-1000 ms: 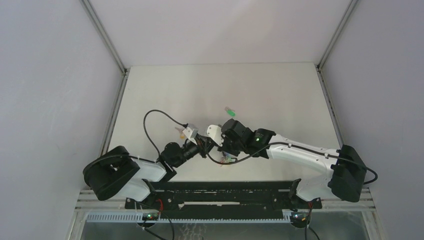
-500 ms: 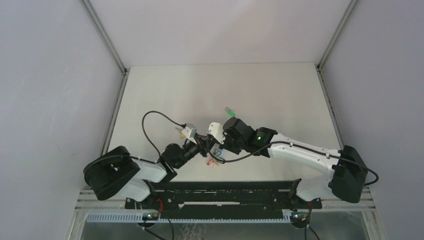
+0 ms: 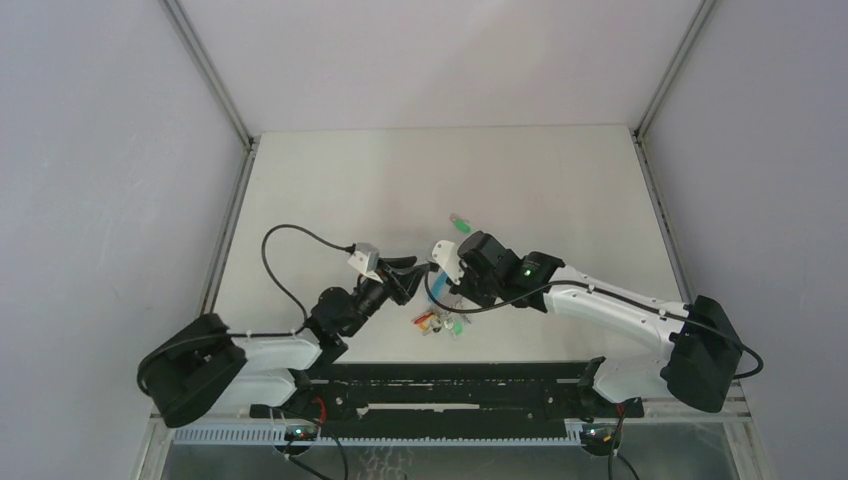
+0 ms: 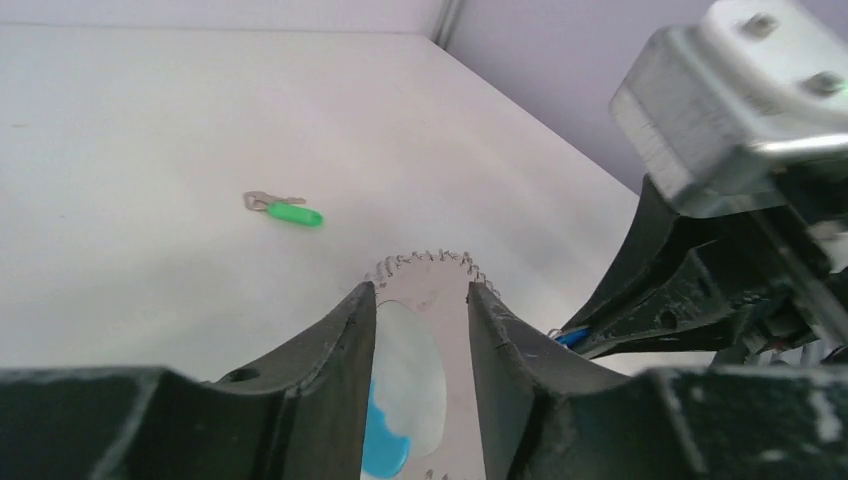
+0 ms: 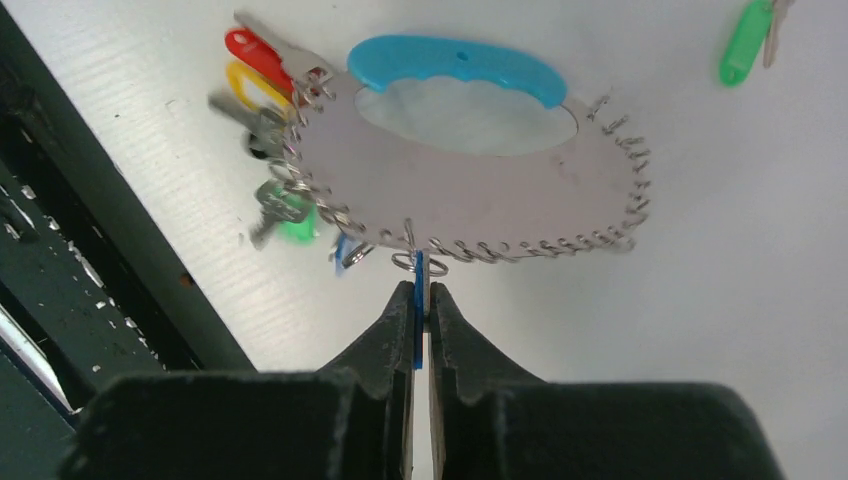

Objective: Put the keys on the keyring

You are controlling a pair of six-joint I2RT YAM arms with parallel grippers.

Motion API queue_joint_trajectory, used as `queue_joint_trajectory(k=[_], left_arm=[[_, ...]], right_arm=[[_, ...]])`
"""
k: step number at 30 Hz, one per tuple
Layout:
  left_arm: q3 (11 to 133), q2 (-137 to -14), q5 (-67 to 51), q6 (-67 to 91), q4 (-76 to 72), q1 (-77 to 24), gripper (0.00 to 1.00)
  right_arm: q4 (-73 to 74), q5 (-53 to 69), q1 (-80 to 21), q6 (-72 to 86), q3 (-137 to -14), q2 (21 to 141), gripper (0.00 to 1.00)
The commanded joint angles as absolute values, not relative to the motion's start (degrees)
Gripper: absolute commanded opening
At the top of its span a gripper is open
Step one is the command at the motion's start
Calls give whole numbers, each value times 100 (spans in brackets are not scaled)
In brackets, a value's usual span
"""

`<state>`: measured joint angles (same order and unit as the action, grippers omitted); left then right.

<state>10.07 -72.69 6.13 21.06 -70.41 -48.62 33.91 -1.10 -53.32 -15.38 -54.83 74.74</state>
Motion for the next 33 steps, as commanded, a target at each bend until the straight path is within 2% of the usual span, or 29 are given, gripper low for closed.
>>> queue_joint_trajectory(k=[1,7,12,14,15,16,17,22,26,30,33], left_arm=[[944,-6226,1220,1531,-5786,-4817,47],[1002,-4541,2214,1103,-3740,-4694,61],[992,-3235,2690,1546,-2365,-4265,69],[961,-2798,2836,1763,-1945,-4101,75],[951,-2613,2913,1834,-1678,-4060,79],[942,-2437,3022,1931,-1508,-4037,96],[922,-2294,3122,2052,-1379,-4035,100],[775,-1999,3138,2548,-1173,-4039,100],[1129,-2176,3054,2675,-622,-4025,100],[1463,-2307,3093,3003,-165,-4026,100],[1786,-2277,3098,3170,275,-4028,100]], right_arm=[[3249,-122,-5107,-1123,-5527,7330,0],[3207,54,-4751,-703,-5135,7135,0],[2968,403,-4272,116,-4513,6788,0],[2848,529,-4016,451,-4246,6643,0],[2795,553,-3903,596,-4125,6572,0],[2735,563,-3782,746,-4014,6496,0],[2696,542,-3690,891,-3902,6430,0],[2581,208,-3327,1499,-3626,6242,0],[2561,-100,-3032,1992,-3569,6241,0],[2337,179,-2624,2493,-3413,6294,0],[2045,247,-2347,2586,-3202,6348,18]])
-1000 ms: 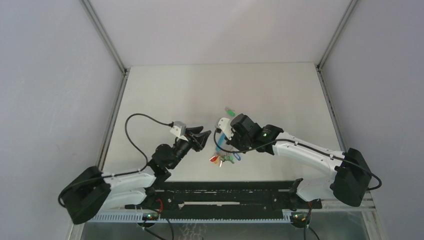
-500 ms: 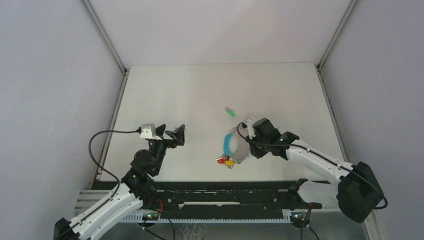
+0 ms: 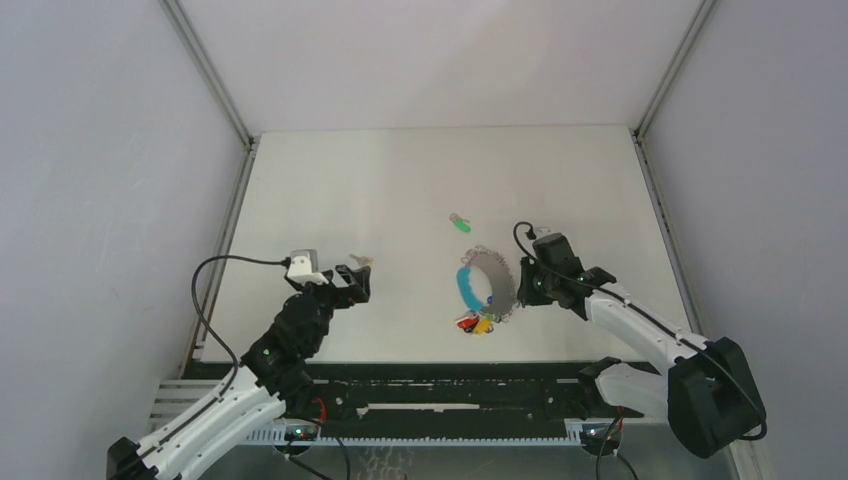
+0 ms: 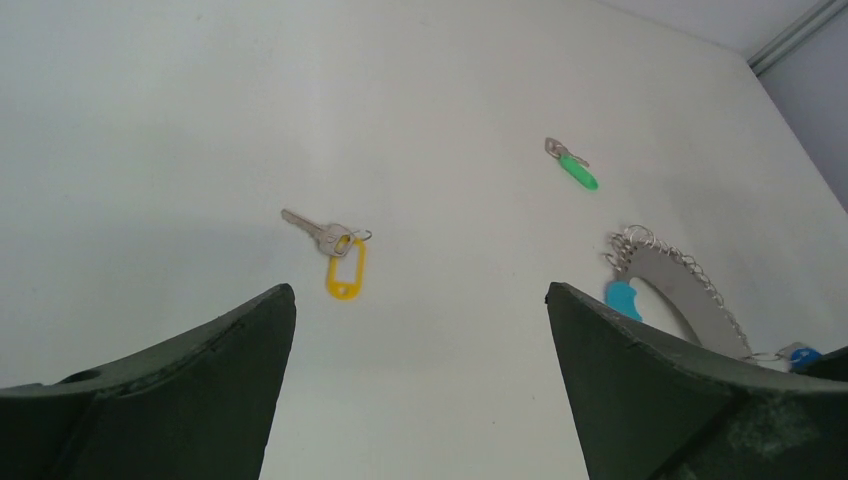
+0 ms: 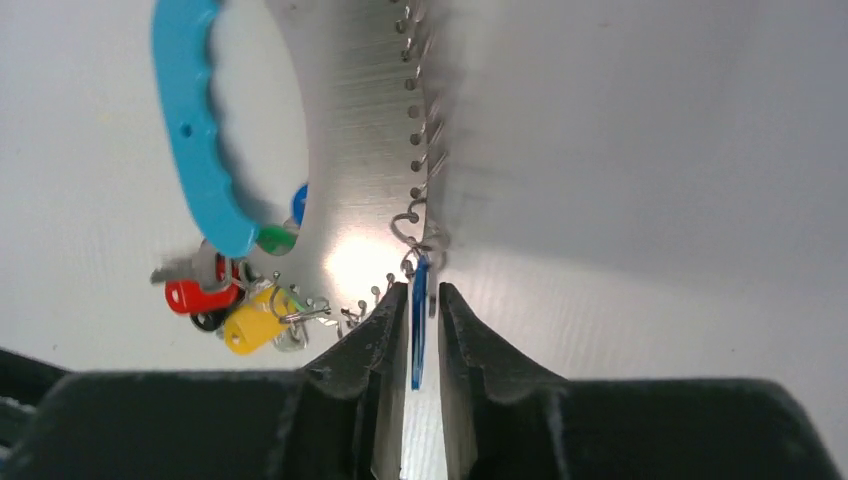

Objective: Put the keys on the keyring

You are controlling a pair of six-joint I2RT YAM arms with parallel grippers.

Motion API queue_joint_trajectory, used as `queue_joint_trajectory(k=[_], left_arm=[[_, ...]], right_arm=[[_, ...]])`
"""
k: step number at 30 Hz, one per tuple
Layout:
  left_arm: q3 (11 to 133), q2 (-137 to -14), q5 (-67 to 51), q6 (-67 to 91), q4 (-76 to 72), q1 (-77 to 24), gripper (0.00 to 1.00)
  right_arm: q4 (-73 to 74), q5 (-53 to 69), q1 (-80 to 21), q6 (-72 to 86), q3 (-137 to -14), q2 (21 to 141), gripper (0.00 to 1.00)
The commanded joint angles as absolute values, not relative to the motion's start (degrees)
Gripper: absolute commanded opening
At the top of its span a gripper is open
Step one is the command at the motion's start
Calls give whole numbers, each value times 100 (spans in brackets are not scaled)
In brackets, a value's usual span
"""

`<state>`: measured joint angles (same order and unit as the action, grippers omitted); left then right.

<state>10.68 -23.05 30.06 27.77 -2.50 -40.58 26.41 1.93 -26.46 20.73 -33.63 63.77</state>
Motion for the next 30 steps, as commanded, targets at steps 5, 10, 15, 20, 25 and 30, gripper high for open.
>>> queue_joint_trajectory(k=[5,10,15,20,25,30], left_arm=[[2586,-2188,2992,3231,1440,-4025,100],[3371,-2055,2997,3163,2530,-4025,100],[3922,-1637,3146,2934,3071,-4028,100],[4182,-1229,3289,2613,3144,-4027,100],[4368,-958,3365,2120,3257,-4027,100],[4509,-895,3511,1444,3065,-4029,100]], right_arm=[[1911,267,-2085,2674,-2918,6048,52],[2189,124,-1966,2720,-2837,5012,85],[2678,-103,-1872,2829,-2971,3859,100],[3215,-694,-1874,2945,-3251,2548,100],[3314,-561,-1872,2567,-3282,975,100],[3635,-758,-1872,2384,-3594,612,100]])
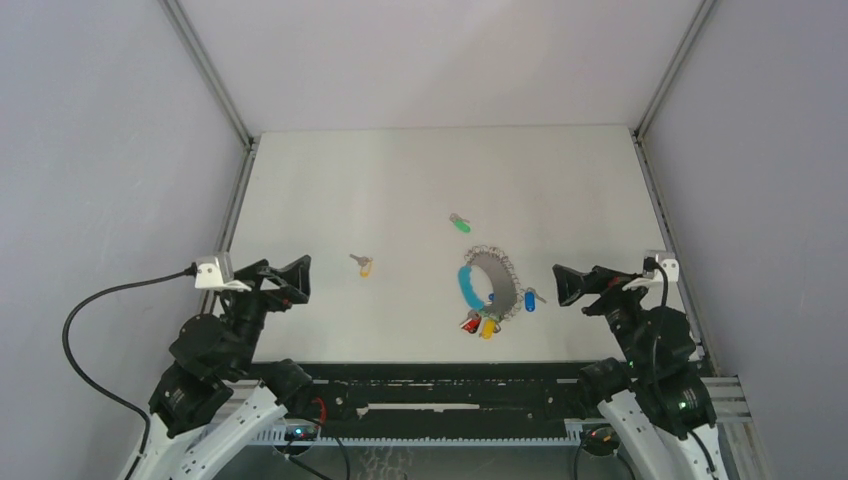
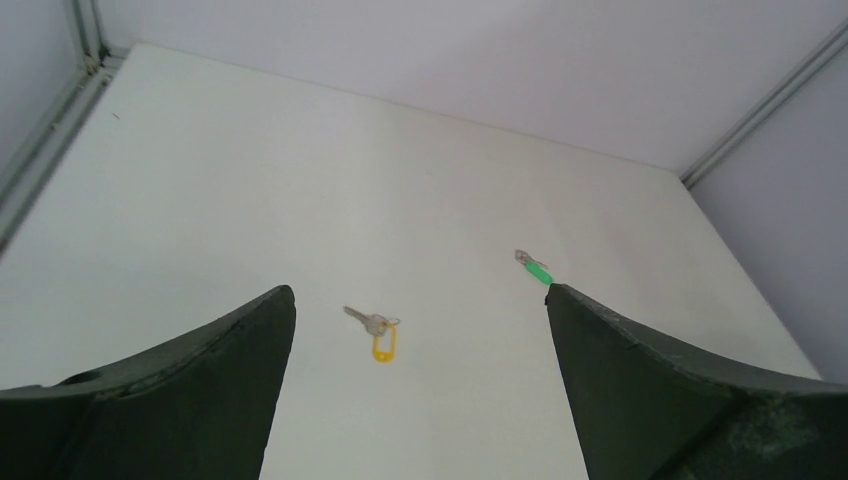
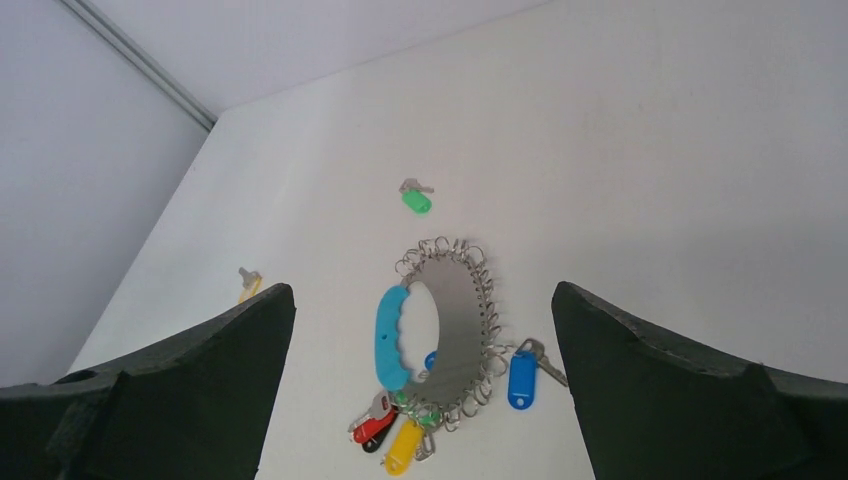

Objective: Put the keys on the keyring

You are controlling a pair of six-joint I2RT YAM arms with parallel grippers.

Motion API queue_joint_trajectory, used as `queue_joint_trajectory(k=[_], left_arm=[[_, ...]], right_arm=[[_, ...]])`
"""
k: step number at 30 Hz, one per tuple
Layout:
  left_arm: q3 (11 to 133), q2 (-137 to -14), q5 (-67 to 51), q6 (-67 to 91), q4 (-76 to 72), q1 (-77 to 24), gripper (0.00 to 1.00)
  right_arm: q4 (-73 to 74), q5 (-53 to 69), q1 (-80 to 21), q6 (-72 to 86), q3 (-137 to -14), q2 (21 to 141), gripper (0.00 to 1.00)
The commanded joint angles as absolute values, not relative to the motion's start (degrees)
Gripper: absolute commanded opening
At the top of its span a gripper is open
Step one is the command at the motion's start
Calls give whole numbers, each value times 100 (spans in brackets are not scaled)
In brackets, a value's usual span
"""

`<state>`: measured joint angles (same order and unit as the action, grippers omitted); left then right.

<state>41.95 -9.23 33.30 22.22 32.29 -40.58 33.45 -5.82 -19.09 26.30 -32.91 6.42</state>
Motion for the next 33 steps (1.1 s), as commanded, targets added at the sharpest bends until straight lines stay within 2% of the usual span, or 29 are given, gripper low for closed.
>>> queue_joint_trajectory(k=[1,7,10,16,19,33], left_arm=[[4534,-908,3548,1296,3001,-4026,100],[4301,-1010,3592,567,2461,-4002,100],[4086,-1015,3320,439,2320,-3618,100],[3828,-975,1678,707,1988,-2310,100],[3744,-891,1301,817,1956,-1897,100],[3698,-751,899,803,1929,-1637,100]], right_arm=[[3703,-765,-1872,2342,-3700,660,100],[4163,-1266,-1872,1780,-4461,978,100],[4067,-1676,-1872,1538,-4552,957,100],[3801,-1903,-1865,1290,-4413,906,100],[3833,-1999,-1854,1239,-4376,906,100],[3815,-1863,-1766,1178,-4245,830,100]])
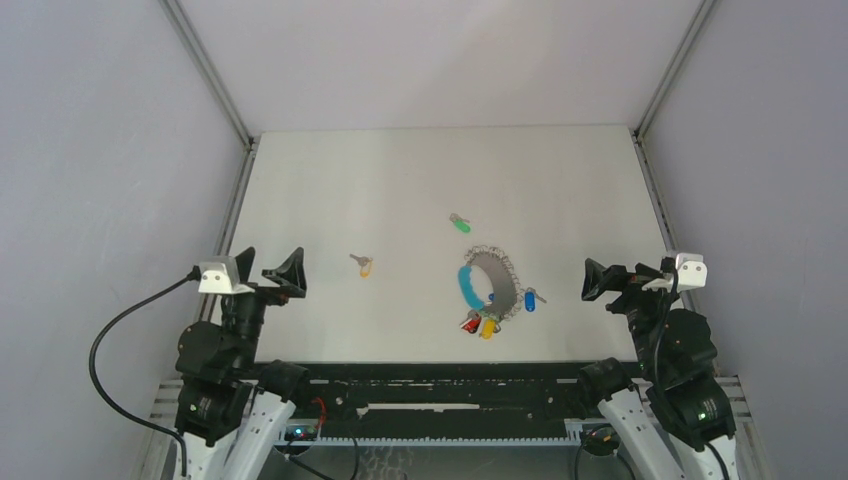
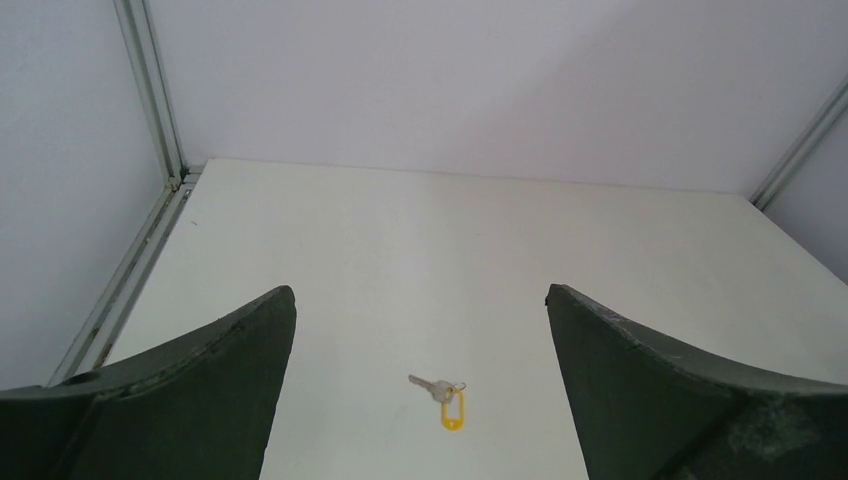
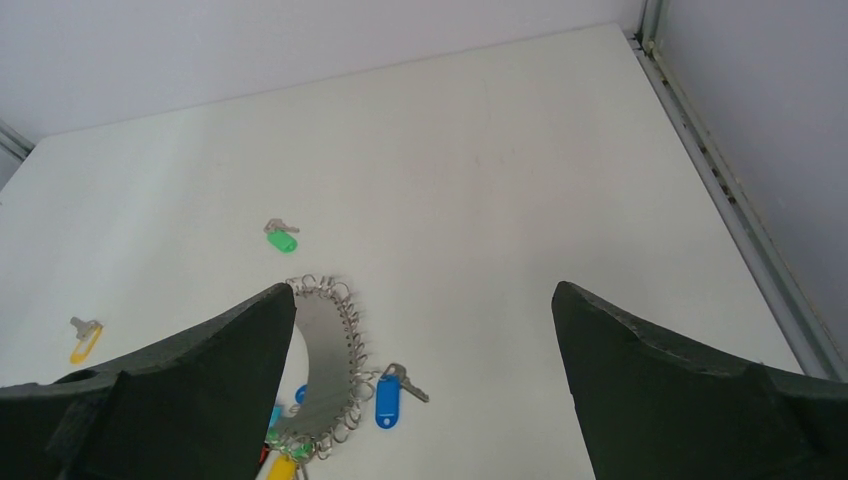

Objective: Put the keys on the keyring

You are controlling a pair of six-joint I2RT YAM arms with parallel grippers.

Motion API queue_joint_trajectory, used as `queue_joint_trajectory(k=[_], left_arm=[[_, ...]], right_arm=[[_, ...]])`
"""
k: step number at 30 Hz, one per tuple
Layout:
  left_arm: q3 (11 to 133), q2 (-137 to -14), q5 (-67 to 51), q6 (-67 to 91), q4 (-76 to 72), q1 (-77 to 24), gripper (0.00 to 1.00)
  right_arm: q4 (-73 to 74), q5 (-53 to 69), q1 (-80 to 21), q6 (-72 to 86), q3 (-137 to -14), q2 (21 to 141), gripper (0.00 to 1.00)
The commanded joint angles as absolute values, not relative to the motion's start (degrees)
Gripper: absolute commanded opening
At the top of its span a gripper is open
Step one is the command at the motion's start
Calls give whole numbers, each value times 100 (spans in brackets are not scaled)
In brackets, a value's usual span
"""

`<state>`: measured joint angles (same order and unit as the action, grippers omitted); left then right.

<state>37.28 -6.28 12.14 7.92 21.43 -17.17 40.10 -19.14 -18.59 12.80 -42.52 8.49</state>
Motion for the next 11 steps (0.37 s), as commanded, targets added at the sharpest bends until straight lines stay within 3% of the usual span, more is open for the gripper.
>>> queue_joint_trajectory(k=[1,11], left_arm=[[3704,-788,871,822,1933,-1638,100],[3700,-782,722,885,1890,-1643,100]], right_arm=[[3821,-1829,-1731,1178,-4245,834,100],[3728,-1378,-1351,1178,-4213,832,100]])
